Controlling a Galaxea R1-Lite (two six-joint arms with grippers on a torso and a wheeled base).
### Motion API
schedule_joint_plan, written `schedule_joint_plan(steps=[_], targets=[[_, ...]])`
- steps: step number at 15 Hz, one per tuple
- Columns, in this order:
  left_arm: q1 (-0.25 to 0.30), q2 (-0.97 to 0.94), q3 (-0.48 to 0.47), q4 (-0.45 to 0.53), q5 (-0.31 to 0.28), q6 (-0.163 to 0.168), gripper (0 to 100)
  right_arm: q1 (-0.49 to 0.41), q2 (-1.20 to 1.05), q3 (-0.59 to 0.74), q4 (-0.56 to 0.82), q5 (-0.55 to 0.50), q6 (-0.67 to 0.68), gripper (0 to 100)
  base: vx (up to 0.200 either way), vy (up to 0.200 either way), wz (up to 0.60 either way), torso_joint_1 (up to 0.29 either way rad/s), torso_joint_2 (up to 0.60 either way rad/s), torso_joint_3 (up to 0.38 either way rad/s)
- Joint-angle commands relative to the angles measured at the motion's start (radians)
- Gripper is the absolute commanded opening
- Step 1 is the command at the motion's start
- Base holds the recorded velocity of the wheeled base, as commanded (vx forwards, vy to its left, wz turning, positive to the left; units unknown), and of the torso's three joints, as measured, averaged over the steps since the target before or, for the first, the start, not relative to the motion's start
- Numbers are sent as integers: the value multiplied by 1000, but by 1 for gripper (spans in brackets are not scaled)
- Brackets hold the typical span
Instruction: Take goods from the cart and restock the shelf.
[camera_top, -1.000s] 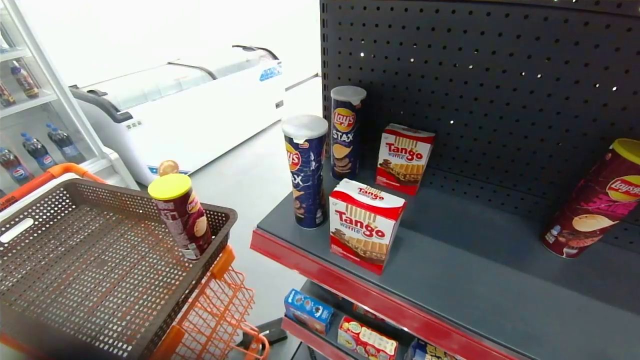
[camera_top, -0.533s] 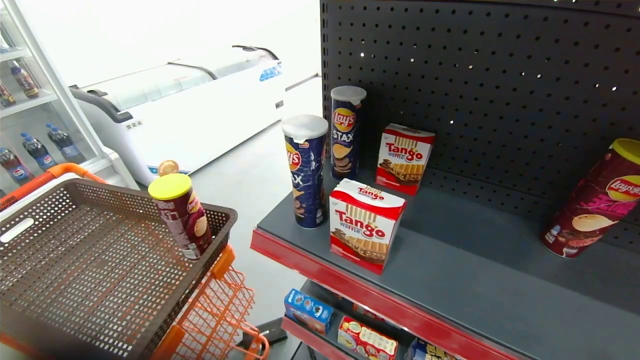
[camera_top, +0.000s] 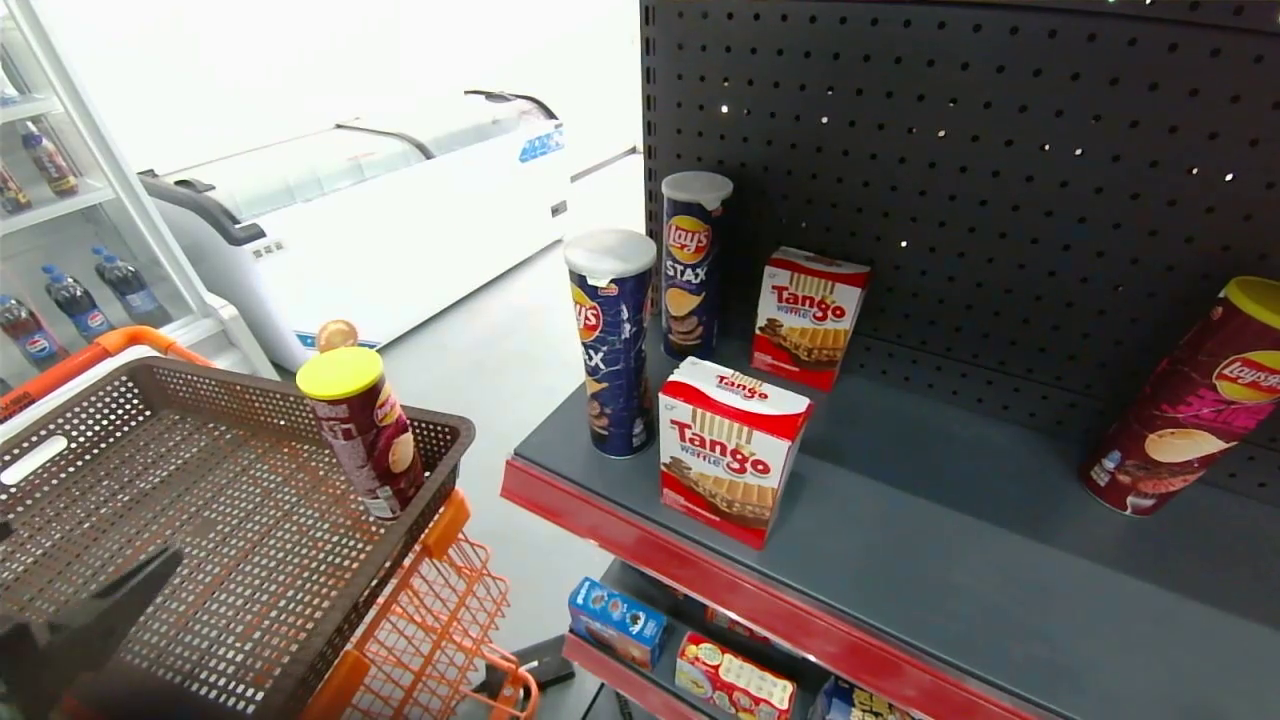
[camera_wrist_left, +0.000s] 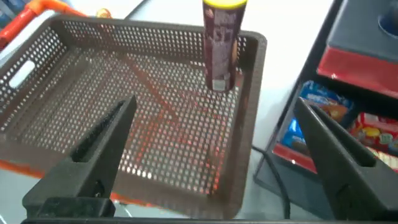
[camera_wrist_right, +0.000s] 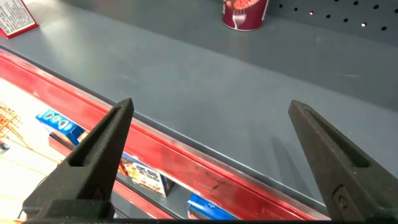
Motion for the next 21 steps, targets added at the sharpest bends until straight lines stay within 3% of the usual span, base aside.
schedule_joint_plan(steps=[1,4,10,21], targets=[[55,319,8,-235,-7,1,100,0,1,0,-1,0,-1,100,0,0,0,0,0,0],[8,494,-15,-338,-38,1,100,0,1,0,-1,1,-1,100,0,0,0,0,0,0],[-23,789,-109,-539,-36,-8,100,0,1,0,-1,0,-1,100,0,0,0,0,0,0],[-40,1103,-349,-694,-38,-3,100,0,1,0,-1,1,1,100,0,0,0,0,0,0]])
